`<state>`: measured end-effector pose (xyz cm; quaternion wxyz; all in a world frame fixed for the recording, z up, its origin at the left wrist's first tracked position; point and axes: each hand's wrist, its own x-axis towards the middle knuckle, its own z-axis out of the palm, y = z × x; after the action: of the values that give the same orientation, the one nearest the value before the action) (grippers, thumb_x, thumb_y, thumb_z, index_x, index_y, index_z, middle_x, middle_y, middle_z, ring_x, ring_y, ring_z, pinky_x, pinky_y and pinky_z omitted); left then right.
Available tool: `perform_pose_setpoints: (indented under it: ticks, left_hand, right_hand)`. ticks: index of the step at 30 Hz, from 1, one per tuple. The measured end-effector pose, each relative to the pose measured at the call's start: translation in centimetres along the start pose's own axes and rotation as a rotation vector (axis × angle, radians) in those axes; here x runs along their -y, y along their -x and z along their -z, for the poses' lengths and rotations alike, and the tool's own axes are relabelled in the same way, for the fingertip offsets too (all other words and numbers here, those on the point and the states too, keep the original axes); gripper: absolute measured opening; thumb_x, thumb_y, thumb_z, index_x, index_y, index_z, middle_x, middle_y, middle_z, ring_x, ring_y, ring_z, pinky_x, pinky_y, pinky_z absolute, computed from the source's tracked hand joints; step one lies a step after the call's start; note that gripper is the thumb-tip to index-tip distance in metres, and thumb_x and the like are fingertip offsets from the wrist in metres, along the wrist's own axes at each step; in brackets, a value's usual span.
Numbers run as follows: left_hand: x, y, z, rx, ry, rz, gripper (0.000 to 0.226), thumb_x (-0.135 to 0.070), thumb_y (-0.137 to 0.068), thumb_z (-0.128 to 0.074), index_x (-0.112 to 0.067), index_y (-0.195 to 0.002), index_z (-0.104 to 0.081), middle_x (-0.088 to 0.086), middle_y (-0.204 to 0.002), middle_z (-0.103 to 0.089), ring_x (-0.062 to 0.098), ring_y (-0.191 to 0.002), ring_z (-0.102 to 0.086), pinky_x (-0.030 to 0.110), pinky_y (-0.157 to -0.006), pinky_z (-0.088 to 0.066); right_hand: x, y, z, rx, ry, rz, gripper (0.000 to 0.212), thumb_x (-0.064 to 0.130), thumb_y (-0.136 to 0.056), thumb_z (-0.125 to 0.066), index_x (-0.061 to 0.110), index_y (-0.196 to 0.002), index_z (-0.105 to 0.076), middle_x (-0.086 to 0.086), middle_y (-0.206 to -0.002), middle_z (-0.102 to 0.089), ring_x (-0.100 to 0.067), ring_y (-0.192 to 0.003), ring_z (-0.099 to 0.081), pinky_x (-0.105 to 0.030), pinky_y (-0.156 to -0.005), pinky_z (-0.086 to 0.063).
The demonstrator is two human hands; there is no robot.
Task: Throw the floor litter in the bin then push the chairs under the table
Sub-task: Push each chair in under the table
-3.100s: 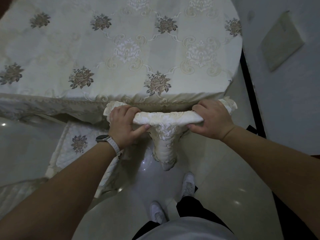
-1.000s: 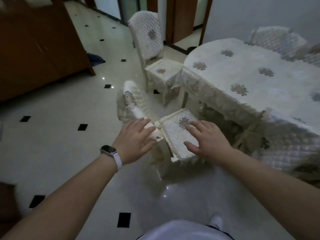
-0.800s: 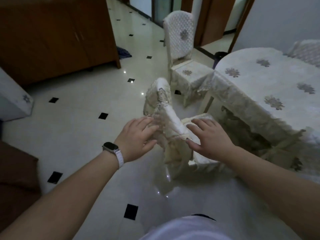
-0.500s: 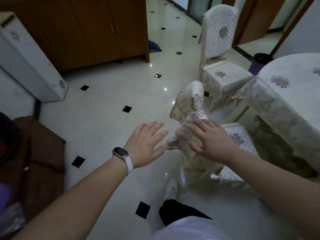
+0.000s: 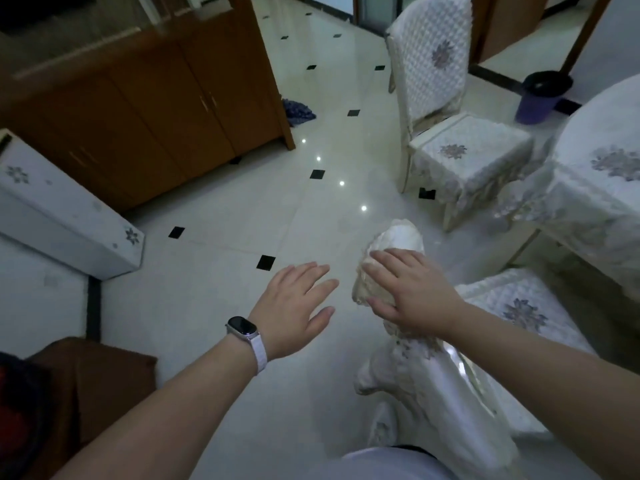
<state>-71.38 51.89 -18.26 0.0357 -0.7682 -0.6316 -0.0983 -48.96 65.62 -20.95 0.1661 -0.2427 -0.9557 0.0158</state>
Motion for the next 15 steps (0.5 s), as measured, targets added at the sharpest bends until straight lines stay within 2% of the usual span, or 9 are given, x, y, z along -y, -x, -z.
perform_pose_setpoints:
  ticks: [6,15]
  left_hand:
    - [1.7,-6.7,-0.8,0.059,-0.007,-0.131,0.043,-0.040,-0.092,-0.051,-0.017,-0.128,-0.059,0.008,-0.135,-0.058,0.029,-0.126,-0.052,0.046,-0.103,-0.042]
    - [1.8,-14.6,-4.8,0.113,0.111,-0.425,0.042,-0.039,-0.092,-0.052,-0.017,-0.126,-0.061,0.009,-0.133,-0.059,0.028,-0.122,-0.053,0.044,-0.101,-0.043]
  right_hand:
    - [-4.2,-0.8,0.0,-0.030,0.023,-0.108,0.051,0.049,-0.084,-0.059,0.014,-0.120,-0.065,-0.012,-0.127,-0.062,-0.032,-0.113,-0.058,-0.042,-0.094,-0.043]
    - [-5.2,3.8,0.5,0.018,0.065,-0.437,0.053,0.053,-0.089,-0.050,0.016,-0.125,-0.063,-0.010,-0.131,-0.060,-0.031,-0.116,-0.055,-0.041,-0.099,-0.038]
